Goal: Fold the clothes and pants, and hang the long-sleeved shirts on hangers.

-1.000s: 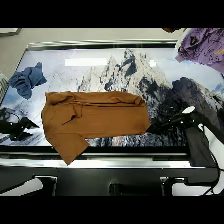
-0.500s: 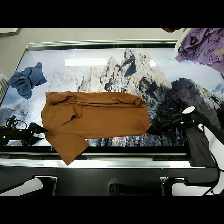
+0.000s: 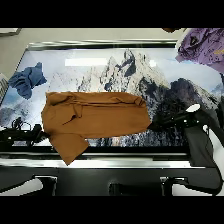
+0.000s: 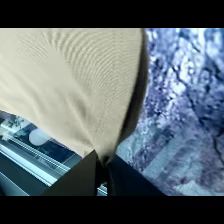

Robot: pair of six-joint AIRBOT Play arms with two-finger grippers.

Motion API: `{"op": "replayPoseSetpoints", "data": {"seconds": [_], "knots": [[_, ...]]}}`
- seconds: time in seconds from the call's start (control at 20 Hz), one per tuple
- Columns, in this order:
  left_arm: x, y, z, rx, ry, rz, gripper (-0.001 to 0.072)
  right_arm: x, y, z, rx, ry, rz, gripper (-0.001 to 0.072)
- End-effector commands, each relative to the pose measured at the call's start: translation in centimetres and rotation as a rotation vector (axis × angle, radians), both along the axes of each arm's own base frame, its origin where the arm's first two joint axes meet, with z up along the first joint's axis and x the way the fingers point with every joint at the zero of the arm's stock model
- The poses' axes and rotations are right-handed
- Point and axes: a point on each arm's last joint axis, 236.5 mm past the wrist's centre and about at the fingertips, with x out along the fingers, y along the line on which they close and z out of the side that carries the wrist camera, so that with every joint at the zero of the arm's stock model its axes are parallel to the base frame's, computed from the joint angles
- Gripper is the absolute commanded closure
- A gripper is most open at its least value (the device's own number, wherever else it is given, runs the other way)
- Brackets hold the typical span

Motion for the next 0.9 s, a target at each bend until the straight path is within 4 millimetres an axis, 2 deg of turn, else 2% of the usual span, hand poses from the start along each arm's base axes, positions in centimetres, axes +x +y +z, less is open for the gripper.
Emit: {"op": "replayPoseSetpoints", "data": {"seconds": [0.0,0.1,0.2,0.25,0.35,0.45,0.5,0.6,0.65,0.7,0.75,0.8,0.85], "knots": [[2.0,-1.2,0.6,-0.019,-0.055,0.006,0.0691,0.6,0.4,1.5,0.019,-0.049,-0.005,0.0681],[3.8,-1.6,2.0,-0.011,-0.11,-0.017,0.0692,1.6,1.7,3.2,0.076,-0.111,-0.009,0.0681],[6.3,-1.9,4.9,0.022,-0.187,-0.068,0.0693,3.4,2.9,5.0,0.065,-0.198,0.027,0.0682],[7.9,-2.0,6.9,0.044,-0.239,-0.091,0.0693,4.8,3.6,6.5,0.041,-0.262,0.063,0.0682],[11.8,-1.6,12.8,0.114,-0.389,-0.131,0.0694,8.8,4.2,11.1,-0.025,-0.411,0.084,0.0682],[15.3,-0.9,20.9,0.203,-0.565,-0.145,0.0693,12.8,3.8,18.0,-0.096,-0.597,0.079,0.0682],[16.6,-0.6,25.9,0.263,-0.67,-0.161,0.0694,14.2,3.4,22.3,-0.126,-0.689,0.07,0.0682],[17.4,0.2,36.0,0.394,-0.869,-0.175,0.0693,14.9,2.2,30.4,-0.208,-0.852,0.07,0.0682],[16.9,0.6,40.8,0.469,-0.953,-0.164,0.0694,14.3,1.7,34.7,-0.246,-0.937,0.069,0.0682],[15.7,0.8,45.7,0.551,-1.034,-0.152,0.0694,13.3,1.0,38.9,-0.294,-1.025,0.059,0.0682],[14.2,0.8,49.7,0.623,-1.101,-0.141,0.0693,11.8,0.3,42.6,-0.328,-1.097,0.025,0.0682],[12.0,0.7,53.3,0.69,-1.159,-0.116,0.0693,9.7,-0.2,46.1,-0.344,-1.172,-0.021,0.0682],[9.8,0.4,56.4,0.739,-1.209,-0.077,0.0693,7.2,-0.5,48.7,-0.367,-1.243,-0.044,0.0682]]}}
